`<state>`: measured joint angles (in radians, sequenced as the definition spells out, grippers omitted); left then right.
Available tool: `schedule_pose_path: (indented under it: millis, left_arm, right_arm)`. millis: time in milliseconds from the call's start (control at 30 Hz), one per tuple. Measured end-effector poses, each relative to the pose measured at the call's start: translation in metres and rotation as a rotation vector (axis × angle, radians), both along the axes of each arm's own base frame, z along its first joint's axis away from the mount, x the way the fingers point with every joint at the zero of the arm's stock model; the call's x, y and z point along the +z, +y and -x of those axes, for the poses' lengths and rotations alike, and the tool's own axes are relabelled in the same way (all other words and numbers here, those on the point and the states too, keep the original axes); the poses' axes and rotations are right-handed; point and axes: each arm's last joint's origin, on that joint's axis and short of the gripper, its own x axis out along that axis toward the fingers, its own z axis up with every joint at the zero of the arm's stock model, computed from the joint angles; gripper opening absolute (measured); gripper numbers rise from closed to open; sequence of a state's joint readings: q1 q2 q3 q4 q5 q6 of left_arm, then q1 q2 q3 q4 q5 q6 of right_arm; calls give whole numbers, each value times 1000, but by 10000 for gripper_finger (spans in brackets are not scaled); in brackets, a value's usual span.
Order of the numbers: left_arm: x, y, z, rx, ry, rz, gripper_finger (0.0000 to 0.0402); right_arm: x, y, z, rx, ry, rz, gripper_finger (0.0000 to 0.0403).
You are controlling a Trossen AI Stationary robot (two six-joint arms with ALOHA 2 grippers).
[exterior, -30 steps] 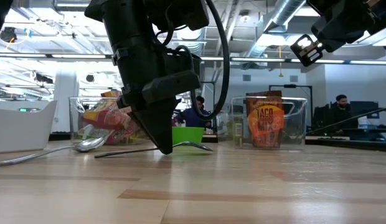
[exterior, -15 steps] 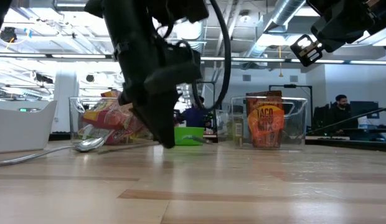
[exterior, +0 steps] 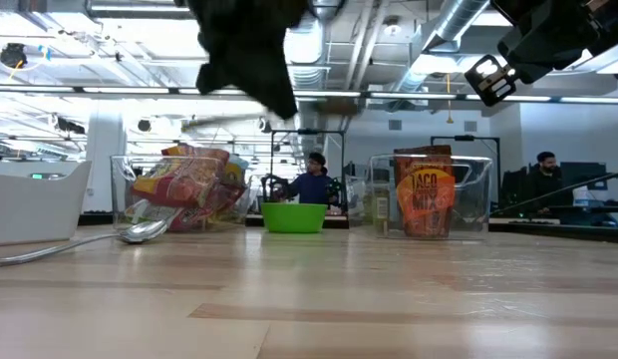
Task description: Pick & Place Food Item
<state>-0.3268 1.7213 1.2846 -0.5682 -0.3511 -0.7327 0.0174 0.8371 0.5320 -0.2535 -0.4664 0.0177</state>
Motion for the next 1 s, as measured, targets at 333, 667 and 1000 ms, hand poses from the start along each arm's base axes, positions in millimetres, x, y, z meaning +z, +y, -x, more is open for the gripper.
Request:
schedule_pose_path:
  millis: [333, 667, 1000]
  left_arm:
    - [47, 0, 29, -23, -103, 19, 4]
    - [61, -6, 55, -14, -64, 37, 4]
    - [72, -11, 101, 113, 65, 101, 5]
  right_arm:
    - [0, 0, 0, 1, 0, 0, 0]
    - [0, 0, 0, 1, 1, 0, 0]
    - [0, 0, 0, 3, 5, -2, 0]
